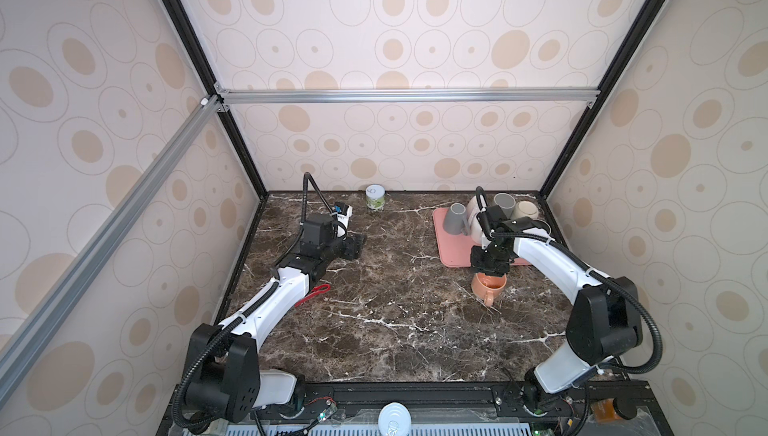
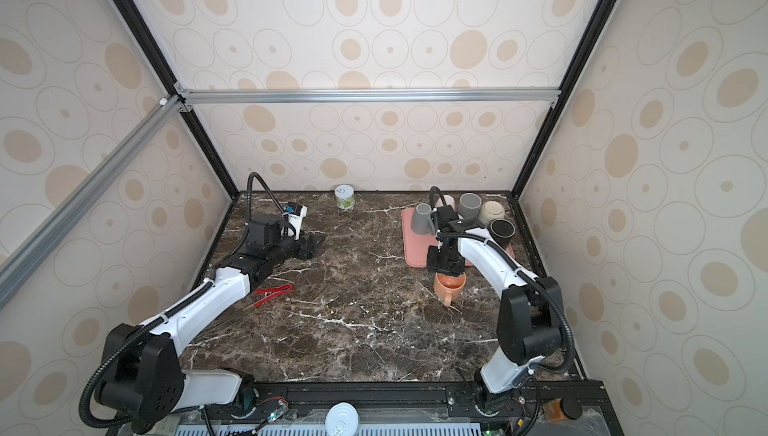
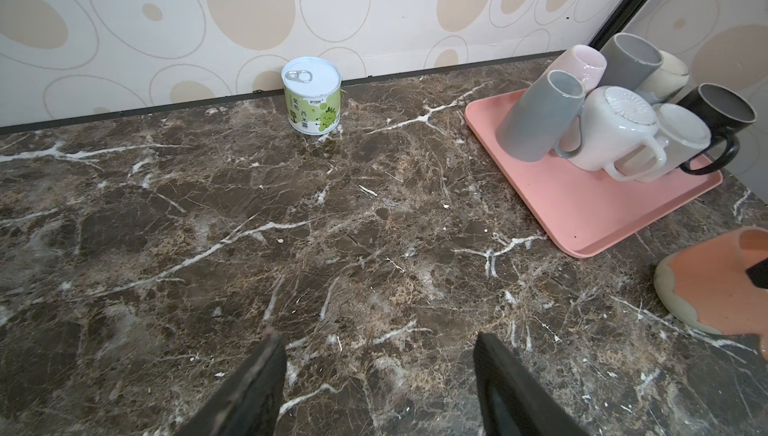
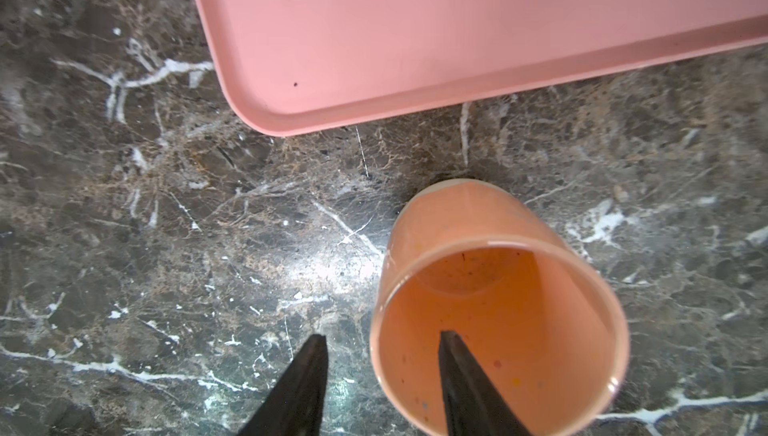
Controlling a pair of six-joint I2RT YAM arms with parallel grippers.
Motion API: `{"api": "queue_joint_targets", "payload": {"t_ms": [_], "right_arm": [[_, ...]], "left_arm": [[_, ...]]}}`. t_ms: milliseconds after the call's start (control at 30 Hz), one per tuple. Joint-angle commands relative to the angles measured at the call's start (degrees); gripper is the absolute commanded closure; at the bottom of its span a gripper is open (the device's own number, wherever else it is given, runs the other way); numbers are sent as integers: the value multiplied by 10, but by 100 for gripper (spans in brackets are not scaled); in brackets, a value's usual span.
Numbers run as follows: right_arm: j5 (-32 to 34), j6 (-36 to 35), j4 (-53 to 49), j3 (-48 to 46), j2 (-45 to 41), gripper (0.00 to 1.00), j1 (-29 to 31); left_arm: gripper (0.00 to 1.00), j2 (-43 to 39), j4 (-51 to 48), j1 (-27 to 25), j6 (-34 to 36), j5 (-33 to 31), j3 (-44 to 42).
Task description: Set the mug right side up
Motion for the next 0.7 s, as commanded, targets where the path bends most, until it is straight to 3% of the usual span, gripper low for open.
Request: {"api": "queue_joint_targets", "payload": {"t_ms": [0,267,667], "right_arm": [[16,-8,-43,16,-28,52,1],[36,-33,-75,58,-38,52,1],[15,-72,-67,87,-39,52,-78]], "left_arm": [[30,8,14,-13,-3,3,2],[31,39,2,-86,7,-53,36],[31,154,28,-206,2,-98,152]]}}
